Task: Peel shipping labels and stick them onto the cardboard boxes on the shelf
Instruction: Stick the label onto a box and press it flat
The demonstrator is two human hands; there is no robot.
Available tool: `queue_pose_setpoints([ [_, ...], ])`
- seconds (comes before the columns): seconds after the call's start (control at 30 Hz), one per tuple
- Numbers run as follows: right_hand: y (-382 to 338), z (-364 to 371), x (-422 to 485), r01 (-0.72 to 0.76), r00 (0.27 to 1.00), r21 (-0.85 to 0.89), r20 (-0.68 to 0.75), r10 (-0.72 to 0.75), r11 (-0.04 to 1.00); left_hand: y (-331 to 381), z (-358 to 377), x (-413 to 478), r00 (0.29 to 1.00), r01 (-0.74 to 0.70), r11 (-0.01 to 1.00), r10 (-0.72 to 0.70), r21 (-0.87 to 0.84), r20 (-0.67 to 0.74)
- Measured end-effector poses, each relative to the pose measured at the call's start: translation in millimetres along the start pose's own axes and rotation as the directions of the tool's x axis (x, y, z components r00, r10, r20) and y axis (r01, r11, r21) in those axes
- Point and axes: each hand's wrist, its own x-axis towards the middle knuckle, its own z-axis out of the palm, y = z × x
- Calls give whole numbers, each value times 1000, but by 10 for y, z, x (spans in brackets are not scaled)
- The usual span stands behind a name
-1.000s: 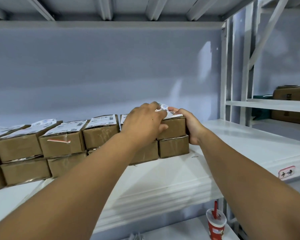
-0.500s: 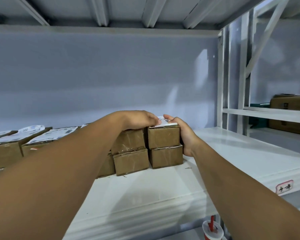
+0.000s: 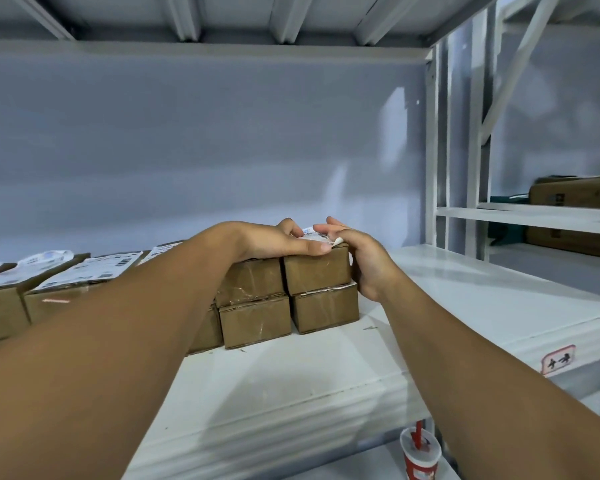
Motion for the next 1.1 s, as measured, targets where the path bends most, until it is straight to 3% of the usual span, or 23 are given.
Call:
queue_pose_setpoints([
  [0.17,-8,-1,14,-18,999,31,32,17,999,41,34,-18,995,-79,996,80,-30,52],
  [0.47,-8,-114,16,-65,969,-1,241,63,998,75,46,-85,988,-132,991,133,-20,77],
  [0.57,15,-114,42,-56,984,15,170,52,998,85,49,-75,993,-110,994,111,-15,42],
  [0.73,42,-84,126,10,999,-176,48,-2,984,76,57,-68,993,-105,994,105,-16,54],
  [0.97,-79,-123,251,-60,990,-342,102,100,938,78,56,-42,994,-97,995,97,6,44],
  [1.1,-44,-135,285,-28,992,-324,107,66,946,85,52,-45,997,-72,997,72,-3,37],
])
